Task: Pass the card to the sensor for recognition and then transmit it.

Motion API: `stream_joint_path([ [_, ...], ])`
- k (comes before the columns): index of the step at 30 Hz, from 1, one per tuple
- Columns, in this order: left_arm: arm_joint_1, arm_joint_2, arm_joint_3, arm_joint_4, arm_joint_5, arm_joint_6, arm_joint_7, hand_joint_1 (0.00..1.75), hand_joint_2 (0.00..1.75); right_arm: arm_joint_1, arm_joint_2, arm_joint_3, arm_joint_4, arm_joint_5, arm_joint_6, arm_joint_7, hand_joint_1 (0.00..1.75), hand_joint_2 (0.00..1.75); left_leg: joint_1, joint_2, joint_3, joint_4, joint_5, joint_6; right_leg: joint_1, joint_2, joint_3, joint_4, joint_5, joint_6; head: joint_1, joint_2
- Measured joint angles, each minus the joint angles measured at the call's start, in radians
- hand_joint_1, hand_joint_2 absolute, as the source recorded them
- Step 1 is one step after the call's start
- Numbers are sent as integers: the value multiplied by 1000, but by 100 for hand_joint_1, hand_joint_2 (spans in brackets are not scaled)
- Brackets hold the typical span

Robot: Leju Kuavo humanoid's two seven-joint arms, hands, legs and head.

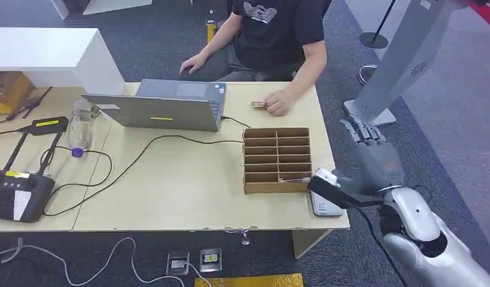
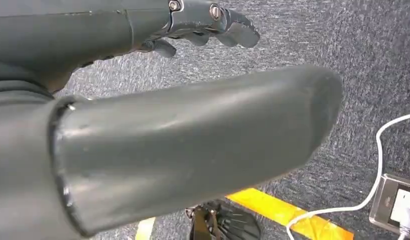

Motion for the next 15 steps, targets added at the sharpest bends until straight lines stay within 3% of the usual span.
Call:
stream_joint_path([
  [6, -3, -1, 0, 0, -4, -7, 0, 0, 0, 42, 68, 76, 74, 67, -95, 48, 0, 175, 1, 0, 0, 0, 0, 0, 1, 0, 0, 0, 0, 0, 0, 0],
  [15, -4, -1, 0, 0, -14, -12, 0, 0, 0, 64, 148, 145, 151, 131, -113, 76, 0, 175, 1, 0, 0, 0, 0, 0, 1, 0, 0, 0, 0, 0, 0, 0],
])
